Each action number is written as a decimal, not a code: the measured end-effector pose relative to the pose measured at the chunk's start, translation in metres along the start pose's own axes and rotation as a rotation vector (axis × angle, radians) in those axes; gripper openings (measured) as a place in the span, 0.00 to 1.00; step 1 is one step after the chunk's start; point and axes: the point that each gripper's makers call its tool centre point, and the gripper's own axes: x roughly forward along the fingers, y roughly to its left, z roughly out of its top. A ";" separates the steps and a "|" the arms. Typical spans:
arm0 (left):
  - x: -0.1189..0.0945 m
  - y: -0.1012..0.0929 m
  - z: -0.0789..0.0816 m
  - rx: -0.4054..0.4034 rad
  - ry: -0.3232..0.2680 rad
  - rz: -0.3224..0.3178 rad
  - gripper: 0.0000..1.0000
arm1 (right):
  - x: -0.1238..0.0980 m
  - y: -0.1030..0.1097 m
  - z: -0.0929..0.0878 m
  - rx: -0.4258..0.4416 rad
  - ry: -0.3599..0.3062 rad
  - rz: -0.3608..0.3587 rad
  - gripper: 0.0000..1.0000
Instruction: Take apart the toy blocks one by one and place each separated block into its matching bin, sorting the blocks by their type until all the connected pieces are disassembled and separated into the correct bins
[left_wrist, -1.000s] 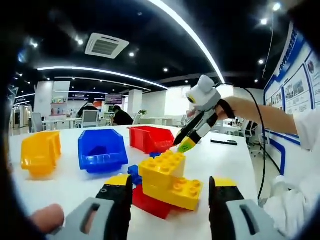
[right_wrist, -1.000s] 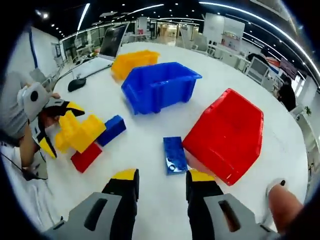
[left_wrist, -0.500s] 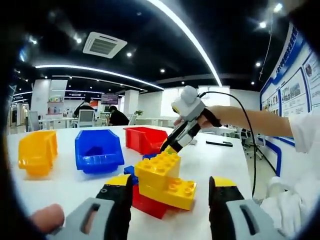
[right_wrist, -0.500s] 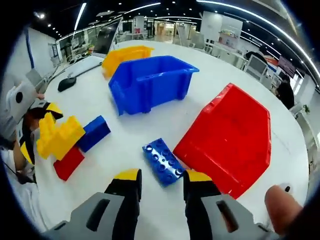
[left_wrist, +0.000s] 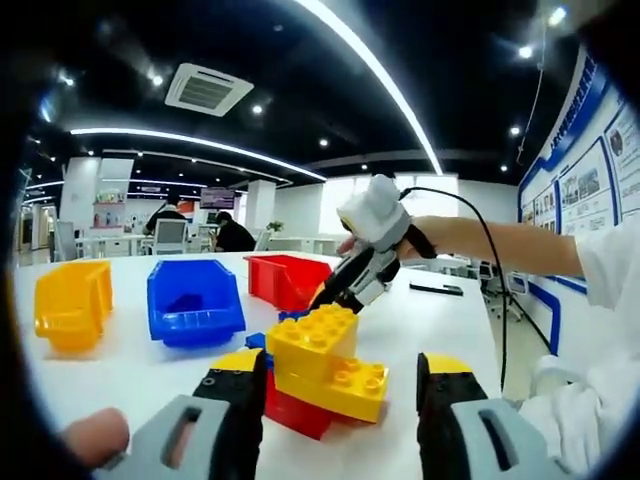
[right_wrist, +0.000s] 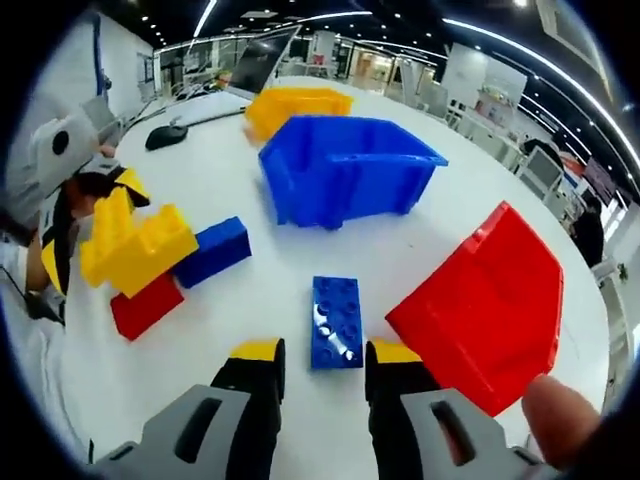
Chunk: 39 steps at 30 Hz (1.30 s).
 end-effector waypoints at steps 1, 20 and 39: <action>0.000 0.000 0.001 -0.002 -0.003 0.000 0.60 | 0.001 0.003 -0.002 -0.004 0.006 0.001 0.33; -0.001 0.003 0.002 -0.004 -0.008 0.006 0.58 | -0.030 0.024 0.045 0.150 -0.150 0.050 0.24; -0.011 0.013 0.012 -0.001 -0.034 0.025 0.58 | -0.026 -0.007 0.155 0.309 -0.346 -0.002 0.24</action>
